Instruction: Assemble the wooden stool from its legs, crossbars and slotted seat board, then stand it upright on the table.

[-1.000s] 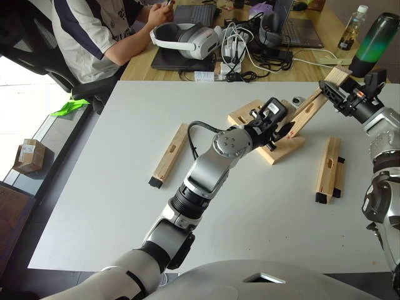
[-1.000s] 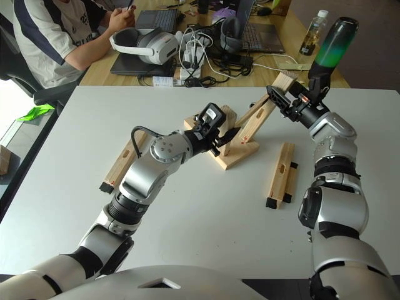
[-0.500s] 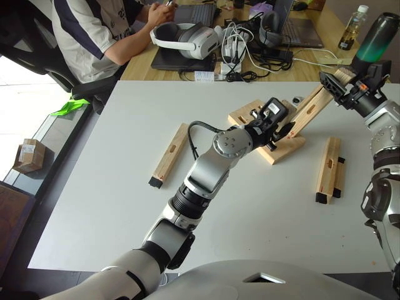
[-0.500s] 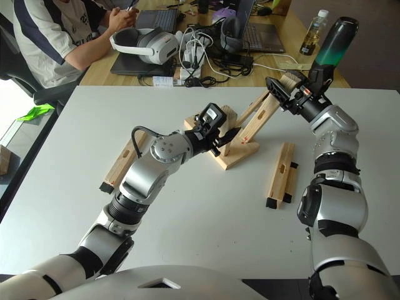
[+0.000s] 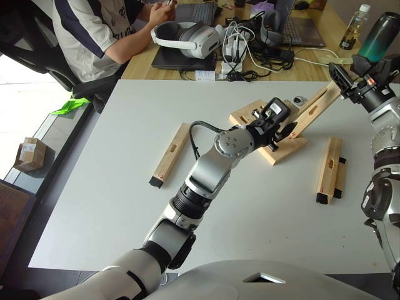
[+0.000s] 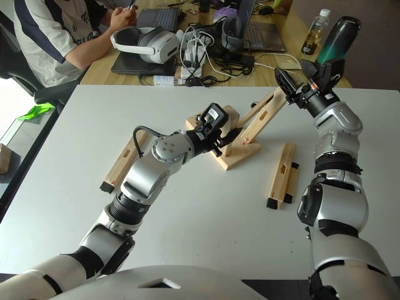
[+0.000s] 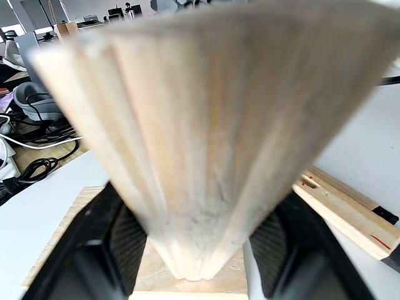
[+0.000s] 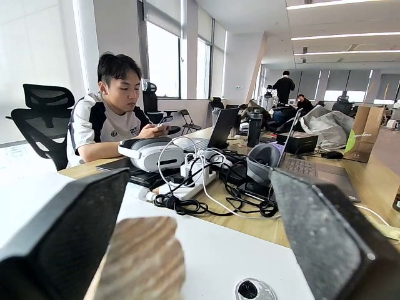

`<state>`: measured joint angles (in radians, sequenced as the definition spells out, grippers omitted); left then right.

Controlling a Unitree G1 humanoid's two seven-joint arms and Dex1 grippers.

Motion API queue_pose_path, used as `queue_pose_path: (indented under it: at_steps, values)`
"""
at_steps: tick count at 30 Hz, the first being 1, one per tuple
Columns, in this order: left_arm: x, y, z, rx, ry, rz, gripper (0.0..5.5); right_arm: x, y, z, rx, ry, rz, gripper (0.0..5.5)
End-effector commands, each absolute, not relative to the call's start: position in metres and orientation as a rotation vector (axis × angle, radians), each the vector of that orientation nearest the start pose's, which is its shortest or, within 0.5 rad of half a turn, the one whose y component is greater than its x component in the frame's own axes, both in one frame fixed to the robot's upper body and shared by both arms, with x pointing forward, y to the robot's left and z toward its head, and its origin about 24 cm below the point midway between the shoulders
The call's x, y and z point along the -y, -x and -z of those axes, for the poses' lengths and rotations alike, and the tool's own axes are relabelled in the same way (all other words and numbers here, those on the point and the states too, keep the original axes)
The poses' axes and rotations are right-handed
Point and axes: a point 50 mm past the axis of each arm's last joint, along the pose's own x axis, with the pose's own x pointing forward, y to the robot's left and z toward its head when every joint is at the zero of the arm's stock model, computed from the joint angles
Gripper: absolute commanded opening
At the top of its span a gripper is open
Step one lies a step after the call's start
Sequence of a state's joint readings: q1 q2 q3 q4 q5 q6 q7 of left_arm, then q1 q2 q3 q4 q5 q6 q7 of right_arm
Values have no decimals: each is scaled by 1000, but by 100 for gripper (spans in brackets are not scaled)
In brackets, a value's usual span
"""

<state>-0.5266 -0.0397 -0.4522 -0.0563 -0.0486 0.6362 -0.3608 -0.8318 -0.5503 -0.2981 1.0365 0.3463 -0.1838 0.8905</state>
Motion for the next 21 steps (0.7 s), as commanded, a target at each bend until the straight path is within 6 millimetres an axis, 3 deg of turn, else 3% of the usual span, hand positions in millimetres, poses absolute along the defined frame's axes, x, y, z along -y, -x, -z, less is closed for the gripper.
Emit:
queue_pose_path:
  at_steps: [1,14,21]
  values:
    - [10,-269,-77,-363,-184,963,203,272,-365,-156,142,-55,-572,413]
    - [12,-270,-79,-349,-168,955,203,277,-353,-121,-188,-35,-641,413]
    - [13,-270,-80,-340,-159,951,203,292,-336,-74,-510,120,-548,413]
